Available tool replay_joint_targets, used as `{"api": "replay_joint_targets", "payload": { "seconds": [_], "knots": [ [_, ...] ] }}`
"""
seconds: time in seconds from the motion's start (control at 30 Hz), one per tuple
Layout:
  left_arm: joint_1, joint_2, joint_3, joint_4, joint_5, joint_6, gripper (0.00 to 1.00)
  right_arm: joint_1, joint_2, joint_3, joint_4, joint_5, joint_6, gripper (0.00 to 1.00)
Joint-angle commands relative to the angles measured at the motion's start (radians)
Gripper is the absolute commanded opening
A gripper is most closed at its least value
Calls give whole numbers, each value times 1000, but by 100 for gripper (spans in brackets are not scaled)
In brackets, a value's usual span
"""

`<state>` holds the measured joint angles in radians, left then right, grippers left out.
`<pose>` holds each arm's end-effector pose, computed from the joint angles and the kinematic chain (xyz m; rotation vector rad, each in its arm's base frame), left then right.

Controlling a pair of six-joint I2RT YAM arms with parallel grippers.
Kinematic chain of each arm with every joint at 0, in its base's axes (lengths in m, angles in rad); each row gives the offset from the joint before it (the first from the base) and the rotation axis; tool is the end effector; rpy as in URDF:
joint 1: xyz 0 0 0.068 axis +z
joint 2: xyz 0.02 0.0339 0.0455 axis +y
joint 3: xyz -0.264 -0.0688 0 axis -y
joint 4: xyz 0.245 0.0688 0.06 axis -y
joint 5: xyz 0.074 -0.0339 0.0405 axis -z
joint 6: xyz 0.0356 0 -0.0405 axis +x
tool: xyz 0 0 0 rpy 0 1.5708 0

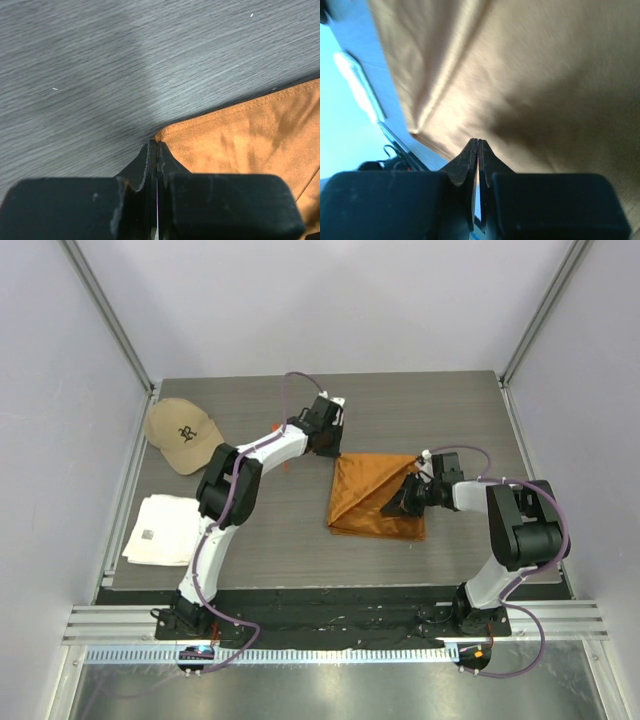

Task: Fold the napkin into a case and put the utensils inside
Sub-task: Smooth out the upper triangle-folded napkin at the center of the board.

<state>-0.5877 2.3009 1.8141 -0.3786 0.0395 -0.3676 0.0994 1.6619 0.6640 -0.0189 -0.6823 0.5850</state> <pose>0.4251 -0.2849 0.1652 0.2918 2.4758 -0.4655 0.2771 0.0502 0.1166 0.3741 2.6133 1.1290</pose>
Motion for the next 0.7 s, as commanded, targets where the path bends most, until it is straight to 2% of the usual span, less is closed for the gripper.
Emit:
{"api": "replay_joint_targets", "payload": {
  "seconds": [0.0,0.1,0.2,0.23,0.3,0.37,0.4,0.47,0.57,0.6,0.67],
  "knots": [
    [3,5,45,15,40,-25,0,-35,-93,121,-12,16,58,10],
    [3,-9,24,20,48,-40,0,-67,-103,199,-21,49,76,11],
    [3,-35,1,20,39,-60,19,-87,-56,262,-21,47,98,12],
    [3,-55,-2,14,28,-68,35,-117,-41,276,-16,47,95,12],
    [3,-72,11,-28,-22,-89,47,-133,13,316,-10,56,93,13],
    [3,-101,24,-78,-33,-105,52,-142,65,339,14,59,101,13],
    [2,-116,24,-91,-61,-116,63,-150,81,347,14,59,113,13],
    [2,-182,-4,-108,-69,-129,63,-156,128,370,71,47,125,13],
    [2,-295,-136,-94,-46,-163,49,-161,160,396,77,43,128,13],
    [2,-319,-222,-56,21,-174,37,-161,177,398,80,44,130,13],
    [-1,-395,-313,-7,92,-205,26,-162,191,398,99,30,134,13]
  ]
}}
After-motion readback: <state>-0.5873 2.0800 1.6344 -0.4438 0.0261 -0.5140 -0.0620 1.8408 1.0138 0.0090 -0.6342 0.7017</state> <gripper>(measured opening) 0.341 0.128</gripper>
